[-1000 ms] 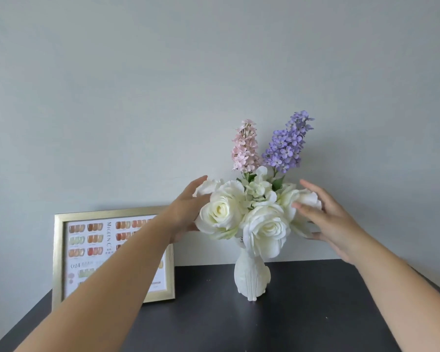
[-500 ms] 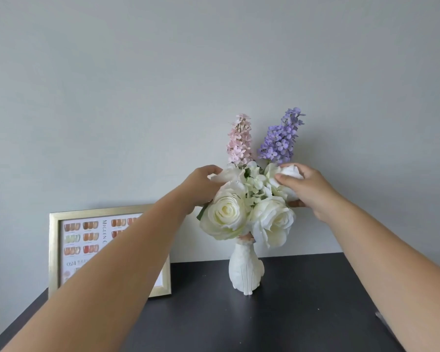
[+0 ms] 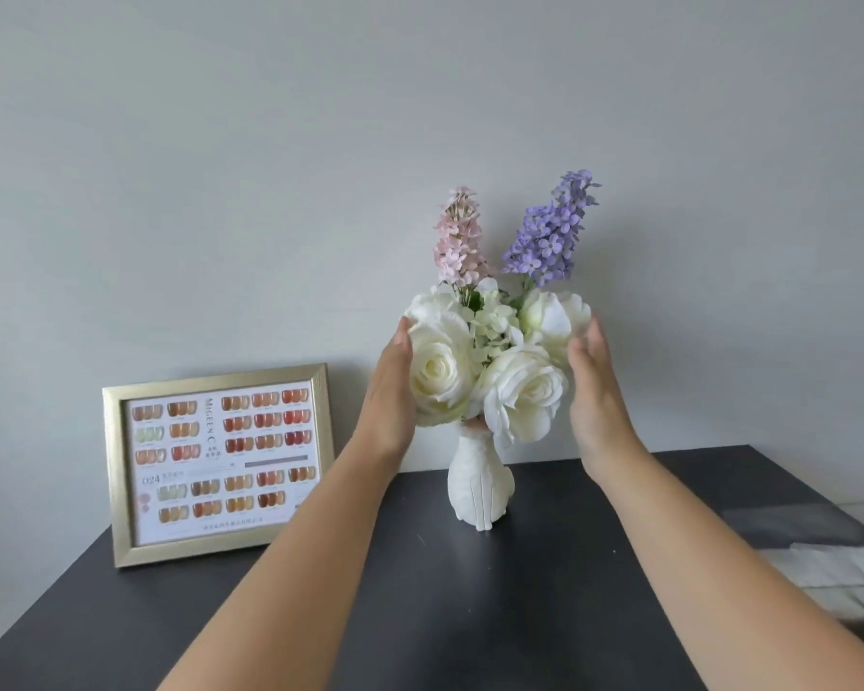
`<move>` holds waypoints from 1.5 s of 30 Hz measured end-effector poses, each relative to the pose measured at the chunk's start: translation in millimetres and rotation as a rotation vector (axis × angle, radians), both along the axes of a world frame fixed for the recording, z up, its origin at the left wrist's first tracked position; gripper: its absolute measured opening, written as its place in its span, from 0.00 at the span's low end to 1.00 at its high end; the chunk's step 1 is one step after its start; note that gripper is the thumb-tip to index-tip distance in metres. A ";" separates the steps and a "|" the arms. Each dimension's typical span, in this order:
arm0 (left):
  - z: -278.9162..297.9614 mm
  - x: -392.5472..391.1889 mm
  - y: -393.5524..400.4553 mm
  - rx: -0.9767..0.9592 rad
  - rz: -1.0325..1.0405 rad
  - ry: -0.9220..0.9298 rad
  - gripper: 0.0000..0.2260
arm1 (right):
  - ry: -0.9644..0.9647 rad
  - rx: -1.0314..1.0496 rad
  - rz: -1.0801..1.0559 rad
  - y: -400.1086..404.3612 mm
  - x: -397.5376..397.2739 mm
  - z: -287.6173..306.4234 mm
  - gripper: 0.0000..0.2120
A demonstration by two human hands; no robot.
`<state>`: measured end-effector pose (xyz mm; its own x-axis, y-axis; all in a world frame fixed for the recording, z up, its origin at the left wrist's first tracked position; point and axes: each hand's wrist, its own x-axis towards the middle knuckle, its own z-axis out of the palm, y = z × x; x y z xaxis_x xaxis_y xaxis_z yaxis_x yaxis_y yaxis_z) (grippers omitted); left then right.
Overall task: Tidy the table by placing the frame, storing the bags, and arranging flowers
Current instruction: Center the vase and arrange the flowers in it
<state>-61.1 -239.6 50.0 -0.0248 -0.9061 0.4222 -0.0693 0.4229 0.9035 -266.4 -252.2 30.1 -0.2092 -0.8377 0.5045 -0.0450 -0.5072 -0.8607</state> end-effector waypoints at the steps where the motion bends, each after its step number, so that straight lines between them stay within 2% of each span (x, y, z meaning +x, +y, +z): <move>1: 2.7 -2.0 -0.5 0.004 -0.002 -0.029 0.32 | 0.024 -0.002 -0.003 -1.5 2.7 3.5 0.31; 4: 6.9 3.7 -0.1 -0.004 0.047 -0.056 0.34 | 0.007 0.004 -0.071 -6.3 -3.0 13.3 0.27; 7: 11.7 20.9 -7.4 -0.042 0.132 -0.028 0.29 | -0.044 -0.034 -0.115 -6.8 -14.4 16.0 0.27; 10: 23.9 21.4 -16.5 -0.028 0.082 -0.036 0.27 | 0.031 -0.032 -0.085 -10.8 -8.8 17.6 0.25; 14: 30.4 6.9 -18.3 -0.055 0.044 -0.158 0.29 | 0.122 -0.024 -0.069 -20.6 0.4 21.8 0.22; 17: 22.6 15.9 -16.5 -0.064 0.036 -0.112 0.31 | 0.130 -0.009 -0.054 -22.4 -8.7 21.2 0.26; 20: 6.8 32.5 -14.7 -0.065 0.064 0.033 0.30 | -0.005 0.022 -0.078 -19.8 -21.3 7.3 0.30; 24: -25.9 28.2 -6.6 0.015 0.082 0.225 0.28 | -0.266 0.115 -0.093 -11.0 -15.2 -29.0 0.25; 26: -37.7 16.9 0.3 -0.048 0.089 0.233 0.28 | -0.298 0.067 -0.118 -2.5 0.2 -34.8 0.25; 29: -34.2 -0.7 7.1 -0.218 0.106 0.106 0.28 | -0.194 -0.089 -0.140 5.3 24.2 -19.7 0.27; 32: -25.2 -17.7 8.7 -0.302 0.120 -0.033 0.26 | 0.030 -0.186 -0.227 6.1 45.4 -0.6 0.27; 35: -31.7 -17.5 8.2 -0.307 0.116 -0.021 0.25 | 0.055 -0.192 -0.259 4.1 45.9 -2.6 0.28; 38: -41.6 1.1 5.4 -0.212 0.148 0.186 0.24 | -0.171 -0.160 -0.268 -0.3 21.6 -25.2 0.28; 40: -51.1 8.6 -2.9 -0.070 0.181 0.347 0.24 | -0.410 -0.007 -0.184 -1.7 10.9 -44.1 0.28; 41: -57.6 8.8 -6.9 0.015 0.166 0.388 0.24 | -0.470 0.089 -0.126 -2.8 9.9 -55.1 0.27; 42: -65.6 6.8 -10.1 0.103 0.131 0.392 0.24 | -0.471 0.179 -0.061 -3.4 11.4 -67.2 0.25; 45: -97.2 -3.5 -15.5 0.330 0.027 0.276 0.23 | -0.290 0.322 0.130 0.3 23.5 -99.2 0.17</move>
